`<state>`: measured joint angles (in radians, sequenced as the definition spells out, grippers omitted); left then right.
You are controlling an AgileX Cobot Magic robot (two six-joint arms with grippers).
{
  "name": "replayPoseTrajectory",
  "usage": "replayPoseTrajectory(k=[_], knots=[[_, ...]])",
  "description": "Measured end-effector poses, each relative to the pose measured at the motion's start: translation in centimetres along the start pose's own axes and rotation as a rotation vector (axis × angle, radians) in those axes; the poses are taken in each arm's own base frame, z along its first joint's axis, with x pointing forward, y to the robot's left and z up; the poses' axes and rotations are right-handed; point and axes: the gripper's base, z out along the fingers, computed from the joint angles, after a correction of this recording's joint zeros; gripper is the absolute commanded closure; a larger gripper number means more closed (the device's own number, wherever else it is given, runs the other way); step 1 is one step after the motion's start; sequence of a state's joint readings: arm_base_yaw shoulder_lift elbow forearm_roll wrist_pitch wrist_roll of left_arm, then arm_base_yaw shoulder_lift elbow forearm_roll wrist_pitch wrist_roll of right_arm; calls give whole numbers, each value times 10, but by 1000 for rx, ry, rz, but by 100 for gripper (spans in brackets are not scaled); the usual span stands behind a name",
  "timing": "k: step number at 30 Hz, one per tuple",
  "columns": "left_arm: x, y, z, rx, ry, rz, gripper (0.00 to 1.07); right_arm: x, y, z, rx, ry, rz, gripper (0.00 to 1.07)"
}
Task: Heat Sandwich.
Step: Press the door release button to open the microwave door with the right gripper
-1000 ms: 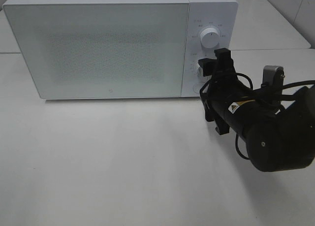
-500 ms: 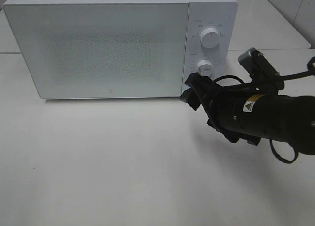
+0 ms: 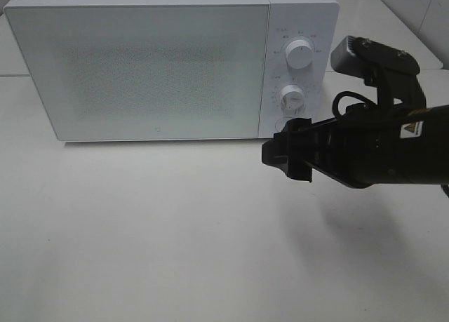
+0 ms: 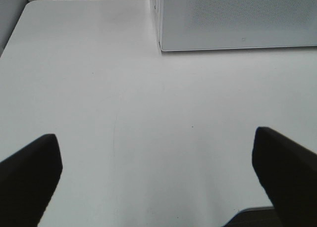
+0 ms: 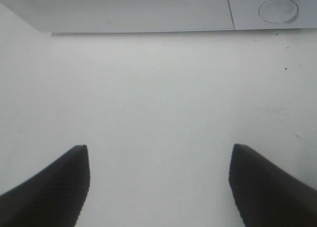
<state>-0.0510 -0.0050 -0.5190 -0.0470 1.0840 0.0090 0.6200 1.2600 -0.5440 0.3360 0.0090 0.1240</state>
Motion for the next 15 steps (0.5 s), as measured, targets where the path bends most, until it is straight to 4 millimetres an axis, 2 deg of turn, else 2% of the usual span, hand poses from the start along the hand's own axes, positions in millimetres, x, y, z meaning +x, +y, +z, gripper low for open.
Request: replayPoseTrajectory(k=[3, 7, 8, 10, 14, 15], knots=[[0, 0, 0, 0, 0, 0, 7, -11, 12, -22, -32, 82, -137, 32], [0, 0, 0, 0, 0, 0, 7, -19, 20, -39, -37, 153, -227, 32], [0, 0, 0, 0, 0, 0, 7, -24, 23, -51, -35, 202, -257, 32], [0, 0, 0, 0, 0, 0, 7, -26, 25, -57, -34, 225, -267, 32], [0, 0, 0, 0, 0, 0, 7, -29, 30, -84, -32, 326, -297, 32], [0, 0, 0, 0, 0, 0, 7, -29, 30, -84, -32, 326, -297, 32]])
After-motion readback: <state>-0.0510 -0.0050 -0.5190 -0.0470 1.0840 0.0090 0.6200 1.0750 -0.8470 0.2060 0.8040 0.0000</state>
